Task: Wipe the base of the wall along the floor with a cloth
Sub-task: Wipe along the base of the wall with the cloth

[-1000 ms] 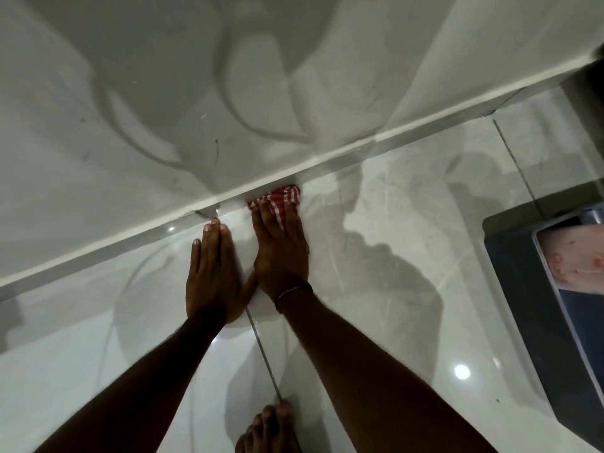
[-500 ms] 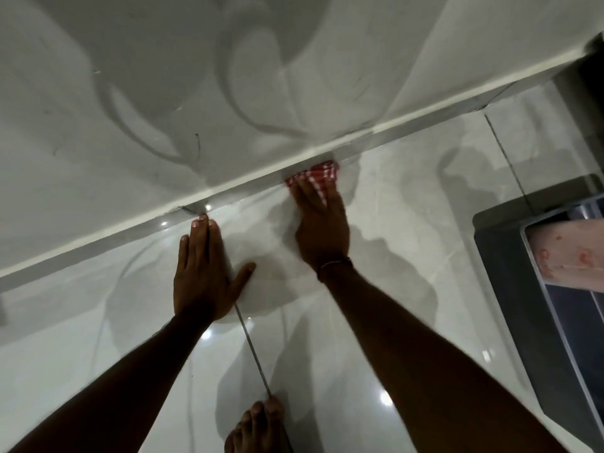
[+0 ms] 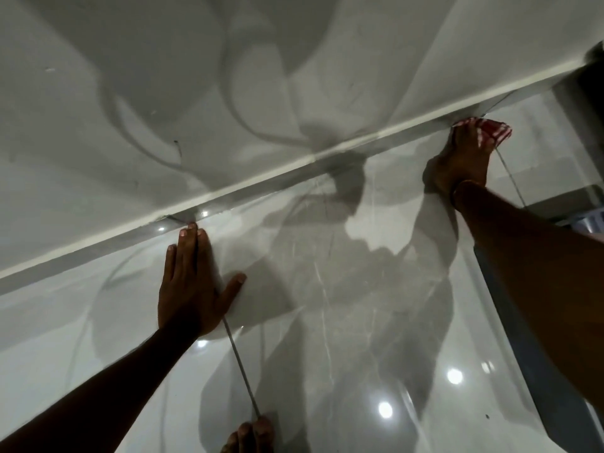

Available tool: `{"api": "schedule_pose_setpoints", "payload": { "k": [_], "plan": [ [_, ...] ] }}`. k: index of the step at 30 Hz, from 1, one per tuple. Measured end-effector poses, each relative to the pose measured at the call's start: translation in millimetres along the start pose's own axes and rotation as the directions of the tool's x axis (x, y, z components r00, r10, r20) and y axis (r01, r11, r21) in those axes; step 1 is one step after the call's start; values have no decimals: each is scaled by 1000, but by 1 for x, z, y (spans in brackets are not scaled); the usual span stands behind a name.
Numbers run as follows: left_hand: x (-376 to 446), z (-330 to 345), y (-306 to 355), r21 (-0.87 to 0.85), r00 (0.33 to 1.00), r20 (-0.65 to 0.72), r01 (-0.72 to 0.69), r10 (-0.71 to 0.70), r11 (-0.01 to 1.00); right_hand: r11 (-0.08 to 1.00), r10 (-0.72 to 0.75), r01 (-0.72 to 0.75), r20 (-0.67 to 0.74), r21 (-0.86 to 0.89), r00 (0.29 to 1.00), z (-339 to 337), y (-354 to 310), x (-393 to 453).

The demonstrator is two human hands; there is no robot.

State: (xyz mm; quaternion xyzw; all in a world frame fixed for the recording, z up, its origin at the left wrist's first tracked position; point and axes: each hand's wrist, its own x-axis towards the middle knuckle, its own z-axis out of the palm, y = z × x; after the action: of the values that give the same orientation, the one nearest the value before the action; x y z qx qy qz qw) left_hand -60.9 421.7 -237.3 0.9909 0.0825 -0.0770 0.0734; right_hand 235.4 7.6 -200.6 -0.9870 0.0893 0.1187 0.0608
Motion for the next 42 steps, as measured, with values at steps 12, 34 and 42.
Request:
{"api": "schedule_pose_setpoints", "payload": {
  "k": [12,34,42],
  "plan": [
    [1,-1,1,-10,1000,29,1,-1,1000,883,-30,186,-344,430,938,81,-151,-164],
    [0,5,-6,-14,998,39,-52,53,999,756,-622,586,42,291,781,103,-224,-252],
    [0,-1,-3,-8,999,35,-30,30,1000,766,-516,556,-207,323,831,96,-147,-178]
  ]
}}
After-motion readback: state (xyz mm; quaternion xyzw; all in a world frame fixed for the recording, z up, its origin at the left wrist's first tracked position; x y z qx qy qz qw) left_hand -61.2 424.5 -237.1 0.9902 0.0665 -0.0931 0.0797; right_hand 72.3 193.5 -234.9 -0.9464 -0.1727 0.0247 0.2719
